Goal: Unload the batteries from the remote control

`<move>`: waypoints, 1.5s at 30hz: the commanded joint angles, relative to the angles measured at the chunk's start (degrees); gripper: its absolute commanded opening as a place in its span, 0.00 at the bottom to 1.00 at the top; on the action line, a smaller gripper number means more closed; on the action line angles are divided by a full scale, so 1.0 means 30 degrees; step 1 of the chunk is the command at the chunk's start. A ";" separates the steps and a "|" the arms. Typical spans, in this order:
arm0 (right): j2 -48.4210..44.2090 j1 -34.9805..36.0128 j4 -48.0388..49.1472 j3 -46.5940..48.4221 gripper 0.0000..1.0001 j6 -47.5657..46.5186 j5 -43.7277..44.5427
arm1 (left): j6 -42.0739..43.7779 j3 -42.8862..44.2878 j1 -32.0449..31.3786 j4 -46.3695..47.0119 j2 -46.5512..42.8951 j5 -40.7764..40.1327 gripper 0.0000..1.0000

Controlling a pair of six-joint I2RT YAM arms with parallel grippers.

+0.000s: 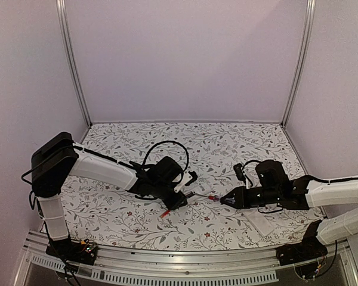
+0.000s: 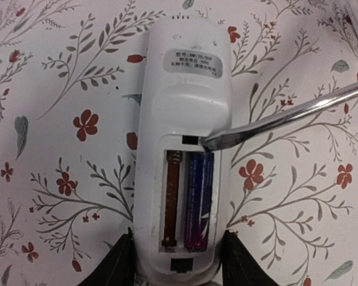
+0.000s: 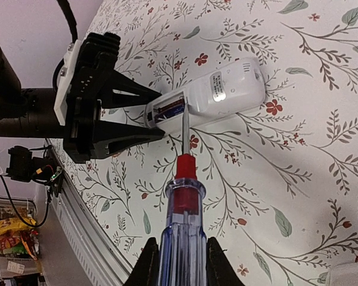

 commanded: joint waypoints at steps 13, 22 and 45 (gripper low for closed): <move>0.0224 0.0330 0.1944 -0.0131 0.00 -0.0649 -0.3170 | 0.0344 -0.0769 -0.0839 -0.1635 0.2370 0.0117 0.40; -0.0225 0.0427 0.3647 -0.0289 0.00 -0.0296 -0.5317 | 0.0343 -0.0716 -0.0821 -0.1692 0.2463 0.0049 0.40; -0.1585 0.0457 0.3110 -0.0682 0.00 0.0213 -0.3574 | 0.0322 -0.0703 -0.0830 -0.1735 0.2509 -0.0091 0.40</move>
